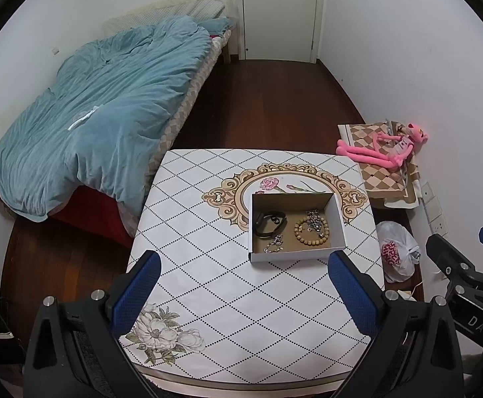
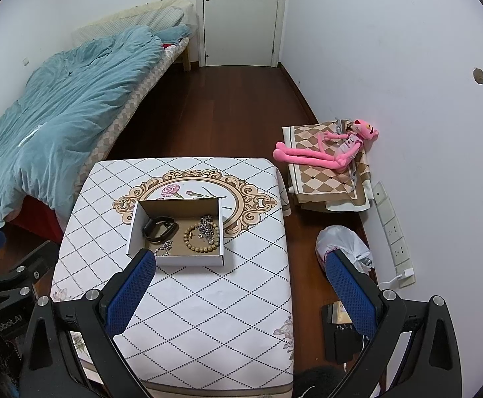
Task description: Organize jewelry
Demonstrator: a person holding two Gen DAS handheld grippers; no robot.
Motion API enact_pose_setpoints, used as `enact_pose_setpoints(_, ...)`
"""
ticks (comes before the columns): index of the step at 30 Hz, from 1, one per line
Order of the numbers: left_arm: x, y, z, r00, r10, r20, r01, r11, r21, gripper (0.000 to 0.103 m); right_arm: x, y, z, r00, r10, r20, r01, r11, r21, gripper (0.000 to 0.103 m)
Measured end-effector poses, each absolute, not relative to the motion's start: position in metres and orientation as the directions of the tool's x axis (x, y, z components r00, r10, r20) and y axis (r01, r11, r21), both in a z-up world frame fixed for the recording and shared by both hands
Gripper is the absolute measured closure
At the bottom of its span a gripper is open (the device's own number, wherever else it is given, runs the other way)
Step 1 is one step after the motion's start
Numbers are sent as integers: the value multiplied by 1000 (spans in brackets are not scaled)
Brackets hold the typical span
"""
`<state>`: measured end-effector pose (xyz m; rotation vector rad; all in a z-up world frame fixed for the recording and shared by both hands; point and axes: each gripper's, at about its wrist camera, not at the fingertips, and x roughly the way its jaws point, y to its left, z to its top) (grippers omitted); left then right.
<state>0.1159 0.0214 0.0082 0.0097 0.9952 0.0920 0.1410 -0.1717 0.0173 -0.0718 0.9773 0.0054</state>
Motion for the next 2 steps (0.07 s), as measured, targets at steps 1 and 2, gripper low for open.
enact_pose_setpoints(1,115,21,9,544,81,-836,-74,996,48,0,141,-172,17,560,-28,-828,-37,998,-59,0)
enact_pose_setpoints(2,115,22,9,544,79,-835,-74,996,46,0,141,-172,18,560,-29,-828,-38,998,-60,0)
